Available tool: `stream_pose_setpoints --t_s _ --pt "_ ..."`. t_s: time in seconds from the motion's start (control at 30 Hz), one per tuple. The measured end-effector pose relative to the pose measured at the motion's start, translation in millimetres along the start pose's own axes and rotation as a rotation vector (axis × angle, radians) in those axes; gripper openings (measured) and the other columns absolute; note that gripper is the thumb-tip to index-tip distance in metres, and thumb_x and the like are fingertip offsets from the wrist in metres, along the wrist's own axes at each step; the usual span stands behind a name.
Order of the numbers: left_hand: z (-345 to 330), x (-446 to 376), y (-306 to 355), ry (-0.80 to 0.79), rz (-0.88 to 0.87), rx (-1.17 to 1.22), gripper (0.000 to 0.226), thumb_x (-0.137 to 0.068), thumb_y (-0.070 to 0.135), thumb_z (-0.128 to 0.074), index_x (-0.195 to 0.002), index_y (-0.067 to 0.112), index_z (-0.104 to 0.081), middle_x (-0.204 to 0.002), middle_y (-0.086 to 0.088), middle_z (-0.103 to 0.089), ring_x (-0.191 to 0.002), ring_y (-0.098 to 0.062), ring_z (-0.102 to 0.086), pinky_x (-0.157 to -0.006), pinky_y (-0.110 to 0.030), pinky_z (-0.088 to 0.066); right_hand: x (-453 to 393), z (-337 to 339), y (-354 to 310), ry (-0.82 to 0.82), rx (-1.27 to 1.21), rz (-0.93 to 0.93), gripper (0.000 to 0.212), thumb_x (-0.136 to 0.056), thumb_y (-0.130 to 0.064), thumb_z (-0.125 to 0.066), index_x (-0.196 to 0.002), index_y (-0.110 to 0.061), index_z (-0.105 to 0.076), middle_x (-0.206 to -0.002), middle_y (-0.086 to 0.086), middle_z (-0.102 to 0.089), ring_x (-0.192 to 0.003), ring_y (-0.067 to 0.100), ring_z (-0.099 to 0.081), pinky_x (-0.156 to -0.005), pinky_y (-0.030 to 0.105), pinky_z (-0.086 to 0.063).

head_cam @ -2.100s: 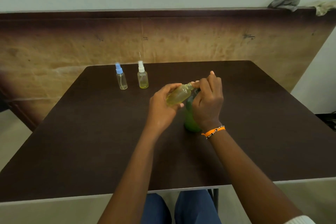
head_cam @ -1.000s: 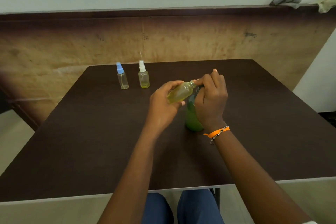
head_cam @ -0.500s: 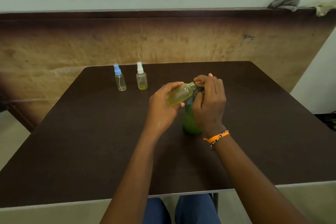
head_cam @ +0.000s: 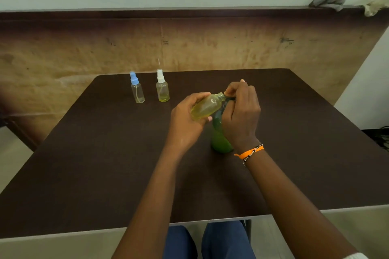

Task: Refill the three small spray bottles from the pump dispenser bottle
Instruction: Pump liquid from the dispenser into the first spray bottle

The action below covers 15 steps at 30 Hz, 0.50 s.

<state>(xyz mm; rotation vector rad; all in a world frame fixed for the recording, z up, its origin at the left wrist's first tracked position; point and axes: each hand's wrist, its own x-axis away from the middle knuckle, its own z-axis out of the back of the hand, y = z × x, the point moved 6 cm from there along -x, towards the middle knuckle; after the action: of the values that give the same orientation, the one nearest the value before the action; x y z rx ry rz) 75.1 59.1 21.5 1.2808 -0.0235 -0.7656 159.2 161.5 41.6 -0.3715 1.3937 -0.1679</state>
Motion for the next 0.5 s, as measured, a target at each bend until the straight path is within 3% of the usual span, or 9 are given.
stream_pose_setpoints --t_s 0.1,0.3,0.4,0.5 --pt "1.9 -0.3 0.2 -0.007 -0.008 -0.012 0.055 -0.069 -0.004 -0.074 -0.117 0.017 -0.062 -0.113 0.007 -0.065 -0.102 -0.001 -0.058 -0.089 -0.012 -0.046 -2.0 1.3 -1.7 -0.022 0.037 -0.044 0.029 -0.063 0.019 -0.040 -0.079 0.001 -0.054 -0.074 0.011 -0.053 -0.070 0.017 -0.041 -0.078 0.040 -0.047" --pt "-1.8 -1.0 -1.4 -0.015 -0.018 -0.007 0.054 -0.068 -0.004 -0.073 -0.116 0.017 -0.062 -0.112 0.007 -0.065 -0.101 0.000 -0.058 -0.085 -0.009 -0.045 6.7 1.3 4.3 0.064 0.053 0.009 0.026 -0.071 0.012 -0.030 -0.077 -0.002 -0.052 -0.071 0.014 -0.053 -0.067 0.019 -0.037 -0.097 0.028 -0.043" --pt "-3.1 -1.5 -2.0 -0.010 -0.026 0.001 0.054 -0.068 -0.005 -0.073 -0.116 0.017 -0.063 -0.112 0.006 -0.065 -0.101 0.000 -0.058 -0.085 -0.008 -0.045 6.8 1.5 2.2 0.051 0.035 -0.005 0.025 -0.070 0.012 -0.031 -0.076 0.001 -0.053 -0.071 0.014 -0.053 -0.067 0.019 -0.037 -0.091 0.029 -0.045" --pt "-2.3 -0.8 -1.3 -0.005 -0.025 0.003 0.054 -0.069 -0.004 -0.073 -0.117 0.018 -0.062 -0.113 0.007 -0.065 -0.103 -0.001 -0.058 -0.087 -0.012 -0.046 -0.9 0.8 1.4 0.000 0.032 -0.046 0.025 -0.067 0.016 -0.035 -0.076 0.000 -0.053 -0.072 0.012 -0.054 -0.067 0.020 -0.042 -0.070 0.025 -0.042"
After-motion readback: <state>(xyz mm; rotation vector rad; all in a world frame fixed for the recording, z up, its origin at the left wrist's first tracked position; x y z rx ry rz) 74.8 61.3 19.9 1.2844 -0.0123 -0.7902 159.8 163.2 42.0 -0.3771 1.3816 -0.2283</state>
